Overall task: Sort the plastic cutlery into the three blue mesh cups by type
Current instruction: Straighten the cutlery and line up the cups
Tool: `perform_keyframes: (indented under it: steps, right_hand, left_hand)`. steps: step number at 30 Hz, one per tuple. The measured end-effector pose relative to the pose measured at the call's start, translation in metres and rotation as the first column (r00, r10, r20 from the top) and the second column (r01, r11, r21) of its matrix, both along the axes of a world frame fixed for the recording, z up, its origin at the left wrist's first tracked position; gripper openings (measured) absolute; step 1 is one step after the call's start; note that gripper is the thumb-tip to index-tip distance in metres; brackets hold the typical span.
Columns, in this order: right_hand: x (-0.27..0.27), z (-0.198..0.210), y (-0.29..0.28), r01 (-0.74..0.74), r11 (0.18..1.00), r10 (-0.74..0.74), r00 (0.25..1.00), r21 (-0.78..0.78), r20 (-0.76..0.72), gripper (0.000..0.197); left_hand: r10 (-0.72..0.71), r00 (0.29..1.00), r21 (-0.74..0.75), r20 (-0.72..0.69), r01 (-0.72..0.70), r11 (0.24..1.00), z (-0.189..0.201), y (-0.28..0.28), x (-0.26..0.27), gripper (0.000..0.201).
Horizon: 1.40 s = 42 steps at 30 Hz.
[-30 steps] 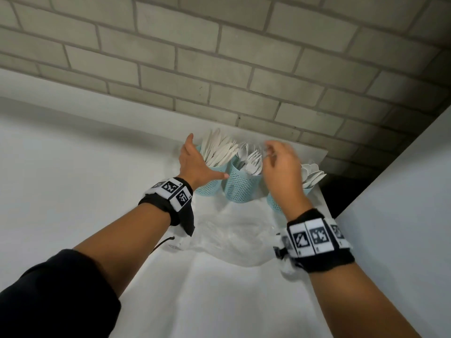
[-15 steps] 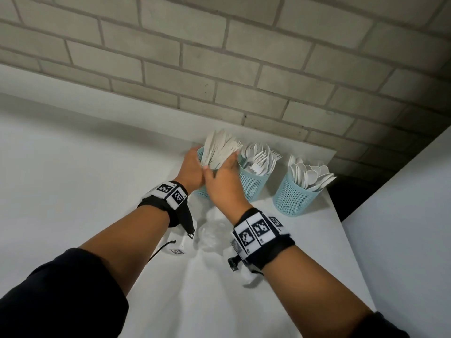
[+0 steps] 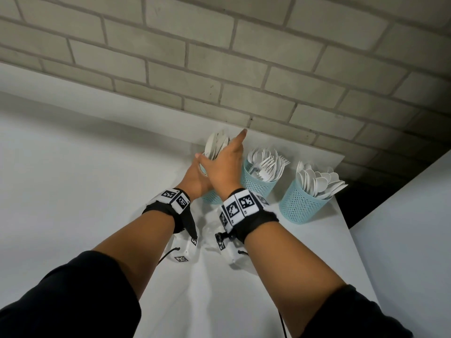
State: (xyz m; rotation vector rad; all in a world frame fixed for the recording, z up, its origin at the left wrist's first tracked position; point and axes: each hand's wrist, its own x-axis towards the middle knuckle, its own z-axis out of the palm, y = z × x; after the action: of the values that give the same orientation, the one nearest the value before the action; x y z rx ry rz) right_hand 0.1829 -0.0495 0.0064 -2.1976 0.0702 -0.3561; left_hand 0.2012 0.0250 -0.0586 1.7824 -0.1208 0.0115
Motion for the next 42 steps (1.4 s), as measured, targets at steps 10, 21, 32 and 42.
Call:
perform_keyframes:
  steps: [10, 21, 32, 42]
  right_hand:
    - [0.025, 0.009, -0.002, -0.233, 0.929, 0.226, 0.972, -0.289, -0.057, 0.034]
    - [0.031, -0.003, -0.013, -0.060, 0.970, 0.019, 0.985, 0.236, 0.171, 0.046]
    - [0.037, 0.001, -0.010, -0.091, 0.994, 0.095, 0.994, 0.067, -0.062, 0.109]
    - [0.041, 0.005, -0.005, -0.245, 0.955, 0.228, 0.967, -0.167, -0.113, 0.033]
  left_hand:
    - [-0.051, 0.998, -0.025, 0.028, 0.052, 0.998, -0.009, 0.004, 0.013, 0.070]
    - [-0.053, 0.997, -0.051, 0.051, 0.056, 0.997, -0.026, 0.007, 0.033, 0.097]
    - [-0.094, 0.993, -0.083, 0.064, 0.100, 0.992, -0.025, 0.006, 0.035, 0.095]
    - [-0.121, 0.992, -0.131, 0.040, 0.125, 0.983, -0.025, 0.005, 0.034, 0.104]
